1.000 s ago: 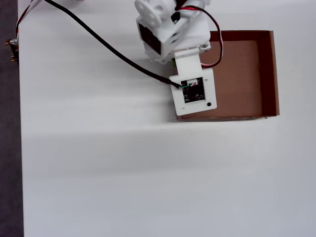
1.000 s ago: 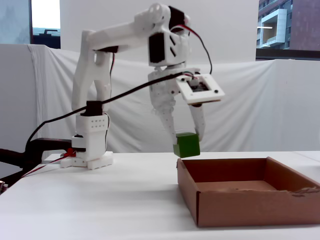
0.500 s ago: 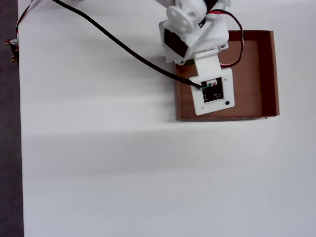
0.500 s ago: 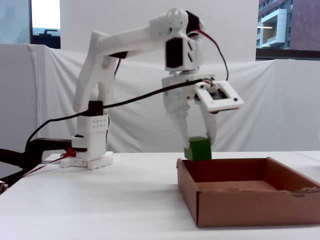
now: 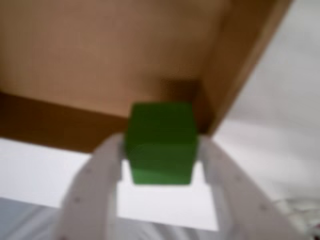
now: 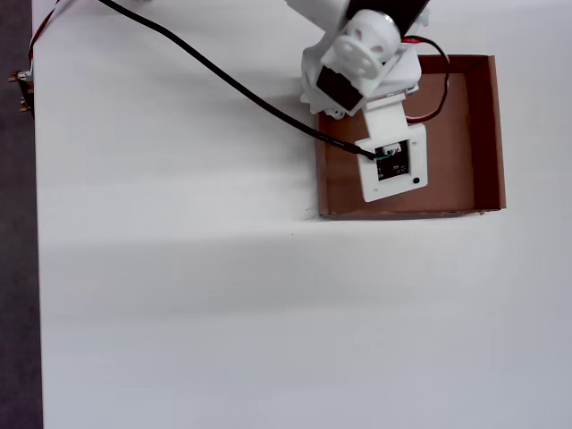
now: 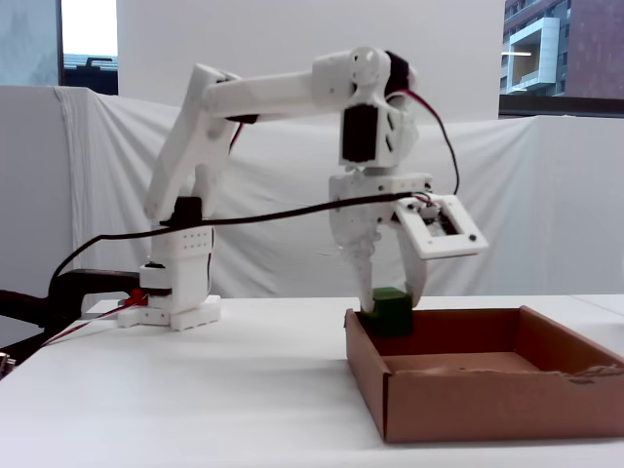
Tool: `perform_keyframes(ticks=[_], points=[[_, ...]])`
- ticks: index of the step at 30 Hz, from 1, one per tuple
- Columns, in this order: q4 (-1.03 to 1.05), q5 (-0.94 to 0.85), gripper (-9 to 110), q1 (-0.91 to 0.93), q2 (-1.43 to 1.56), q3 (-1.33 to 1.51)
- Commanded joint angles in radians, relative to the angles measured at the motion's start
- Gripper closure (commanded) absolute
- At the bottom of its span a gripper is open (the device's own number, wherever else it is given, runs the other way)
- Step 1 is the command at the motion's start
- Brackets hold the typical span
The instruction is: Grasp a green cube and put it in a box.
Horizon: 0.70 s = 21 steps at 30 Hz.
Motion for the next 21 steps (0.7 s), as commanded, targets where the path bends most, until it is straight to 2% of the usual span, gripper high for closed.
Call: perform_keyframes(ticks=[1,21], points=[[0.003,0.003,89,-0.011,0.011,-0.064],[0.003,0.003,89,-0.054,-0.143,-0.144]])
